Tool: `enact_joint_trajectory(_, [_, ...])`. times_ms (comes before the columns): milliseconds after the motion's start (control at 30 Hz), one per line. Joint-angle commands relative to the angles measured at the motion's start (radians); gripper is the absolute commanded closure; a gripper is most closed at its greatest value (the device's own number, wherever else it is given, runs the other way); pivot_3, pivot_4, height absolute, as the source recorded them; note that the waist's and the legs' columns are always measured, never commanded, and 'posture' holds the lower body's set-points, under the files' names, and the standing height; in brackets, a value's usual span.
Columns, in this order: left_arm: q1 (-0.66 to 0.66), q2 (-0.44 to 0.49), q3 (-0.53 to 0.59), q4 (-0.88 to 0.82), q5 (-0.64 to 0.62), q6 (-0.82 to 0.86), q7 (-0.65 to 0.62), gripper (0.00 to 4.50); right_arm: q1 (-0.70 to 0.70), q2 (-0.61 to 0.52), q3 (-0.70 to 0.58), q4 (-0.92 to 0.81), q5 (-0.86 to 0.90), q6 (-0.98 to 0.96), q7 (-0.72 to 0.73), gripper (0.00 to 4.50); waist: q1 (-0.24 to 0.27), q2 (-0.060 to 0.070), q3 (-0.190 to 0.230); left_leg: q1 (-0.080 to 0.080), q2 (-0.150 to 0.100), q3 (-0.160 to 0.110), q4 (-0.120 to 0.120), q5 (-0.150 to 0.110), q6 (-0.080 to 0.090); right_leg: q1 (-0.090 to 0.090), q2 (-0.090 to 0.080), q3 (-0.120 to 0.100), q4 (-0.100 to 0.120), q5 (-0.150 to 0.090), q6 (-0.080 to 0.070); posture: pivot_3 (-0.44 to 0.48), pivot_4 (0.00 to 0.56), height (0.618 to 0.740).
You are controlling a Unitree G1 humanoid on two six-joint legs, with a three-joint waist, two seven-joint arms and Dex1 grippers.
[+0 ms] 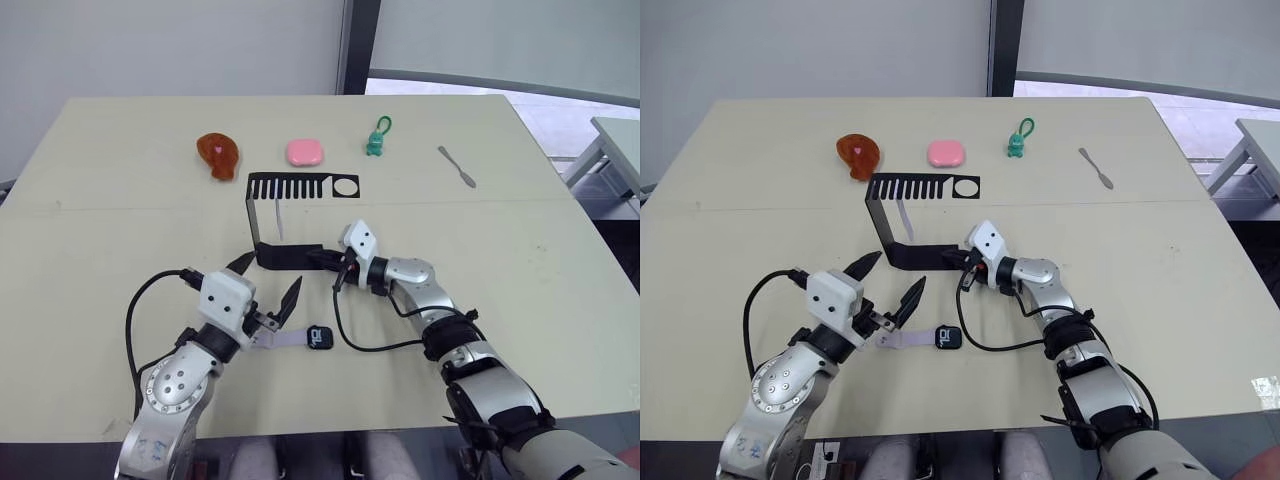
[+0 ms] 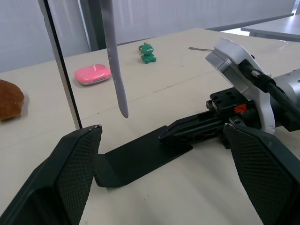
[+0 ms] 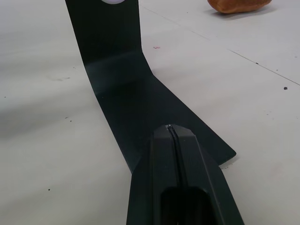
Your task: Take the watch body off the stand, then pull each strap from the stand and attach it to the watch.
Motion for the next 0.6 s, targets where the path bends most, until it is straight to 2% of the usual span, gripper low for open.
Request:
enact_joint_trajectory(33, [-0.05, -0.034, -0.03, 0.015, 0.028, -0.009, 0.028, 0.0, 0.013, 0.015, 0.007, 0.025, -0.019, 0.008, 0.029, 4.48, -0.002, 0.0, 0.0, 0.0, 0.0, 0.0, 0.0, 0.0, 0.0, 0.0, 0.0, 0.0, 0.0, 0.0, 0.0, 0.0, 0.15, 0.74])
enact_joint_trajectory(67, [-0.063, -0.041, -0.032, 0.024, 0.034, -0.007, 0.032, 0.0, 0.014, 0.017, 0.007, 0.024, -0.02, 0.008, 0.031, 4.48, -0.002, 0.0, 0.0, 0.0, 0.0, 0.0, 0.0, 0.0, 0.0, 0.0, 0.0, 0.0, 0.0, 0.0, 0.0, 0.0, 0.15, 0.74])
enact_joint_trajectory(167, [-0.099, -0.06, -0.04, 0.048, 0.054, -0.006, 0.046, 0.89, 0.017, 0.021, 0.007, 0.018, -0.024, 0.01, 0.034, 4.5, -0.005, 0.0, 0.0, 0.0, 0.0, 0.0, 0.0, 0.0, 0.0, 0.0, 0.0, 0.0, 0.0, 0.0, 0.0, 0.0, 0.15, 0.74])
enact_joint_trajectory(267, [-0.123, -0.073, -0.049, 0.066, 0.071, 0.001, 0.054, 2.37, 0.019, 0.022, 0.006, 0.016, -0.026, 0.013, 0.036, 4.5, -0.007, 0.0, 0.0, 0.0, 0.0, 0.0, 0.0, 0.0, 0.0, 0.0, 0.0, 0.0, 0.0, 0.0, 0.0, 0.0, 0.15, 0.74])
enact_joint_trajectory(600, [-0.173, -0.127, -0.048, 0.091, 0.128, 0.027, 0.118, 2.37, 0.025, 0.018, 0.007, 0.004, -0.032, 0.029, 0.047, 4.5, -0.008, 0.0, 0.0, 0.0, 0.0, 0.0, -0.001, 0.0, 0.0, 0.0, 0.0, 0.0, 0.0, 0.0, 0.0, 0.0, 0.15, 0.74])
